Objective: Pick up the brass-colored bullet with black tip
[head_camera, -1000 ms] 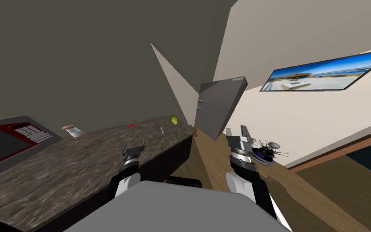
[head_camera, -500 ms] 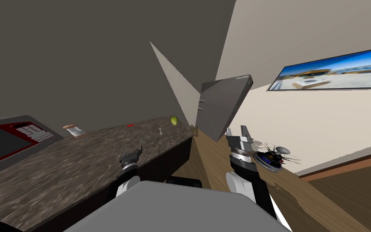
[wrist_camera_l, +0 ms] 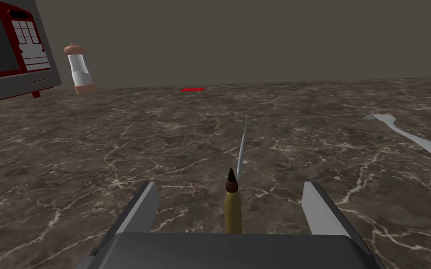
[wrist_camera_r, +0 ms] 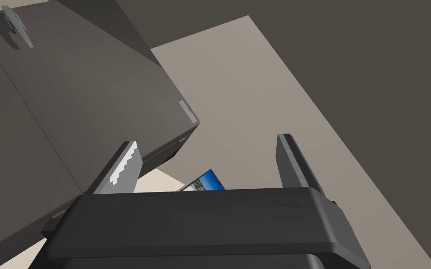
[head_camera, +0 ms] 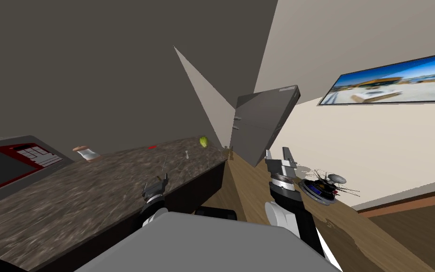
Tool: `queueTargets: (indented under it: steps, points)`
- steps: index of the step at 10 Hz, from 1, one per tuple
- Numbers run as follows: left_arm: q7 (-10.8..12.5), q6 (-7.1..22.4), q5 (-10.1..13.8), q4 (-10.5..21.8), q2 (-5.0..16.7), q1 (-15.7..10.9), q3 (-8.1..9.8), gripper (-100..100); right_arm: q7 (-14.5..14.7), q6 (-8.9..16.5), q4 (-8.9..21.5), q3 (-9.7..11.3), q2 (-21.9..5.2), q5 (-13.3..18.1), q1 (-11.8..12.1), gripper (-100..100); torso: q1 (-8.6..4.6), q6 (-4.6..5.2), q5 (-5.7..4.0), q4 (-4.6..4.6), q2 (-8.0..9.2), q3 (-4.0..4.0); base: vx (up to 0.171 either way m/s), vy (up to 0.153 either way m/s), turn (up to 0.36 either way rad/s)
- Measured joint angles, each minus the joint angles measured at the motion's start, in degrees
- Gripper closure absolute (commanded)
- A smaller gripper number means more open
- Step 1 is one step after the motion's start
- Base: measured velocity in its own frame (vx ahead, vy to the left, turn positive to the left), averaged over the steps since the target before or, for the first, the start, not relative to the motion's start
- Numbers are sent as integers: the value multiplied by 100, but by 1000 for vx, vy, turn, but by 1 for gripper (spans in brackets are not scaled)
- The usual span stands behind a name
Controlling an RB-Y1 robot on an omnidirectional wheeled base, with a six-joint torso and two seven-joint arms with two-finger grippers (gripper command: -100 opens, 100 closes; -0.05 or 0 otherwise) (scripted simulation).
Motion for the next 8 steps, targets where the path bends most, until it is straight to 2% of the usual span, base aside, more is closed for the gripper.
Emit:
queueTargets:
  steps: [1,2,3,4,5,6,8]
  points:
    - [0,0,-1,0,1,0,0,-100,0,0,0,0,0,0,0,0,4,0,1,1,4,2,-15,2,404]
    - [44,-21,-66,185,26,-146,-98,-100,0,0,0,-1,0,0,1,0,6,-6,2,1,7,4,-21,-11,213]
    - [29,20,-81,258,0,-281,-127,-100,0,0,0,0,0,0,0,0,2,1,1,2,10,6,-12,-8,-38]
    - [18,51,-76,329,15,-386,-120,-100,0,0,0,0,0,0,-1,0,3,2,1,3,9,6,-24,5,303]
    - [15,85,-115,472,20,-566,-176,-100,0,0,0,-1,0,0,1,0,7,-4,2,2,11,6,-22,-5,278]
    - [-4,113,-144,598,-3,-736,-219,-100,0,0,0,0,0,0,0,0,4,-1,2,3,10,6,-8,-9,2]
    - [30,116,-206,849,21,-1009,-312,-100,0,0,0,-1,0,0,1,0,5,-3,2,2,9,5,-19,-2,261]
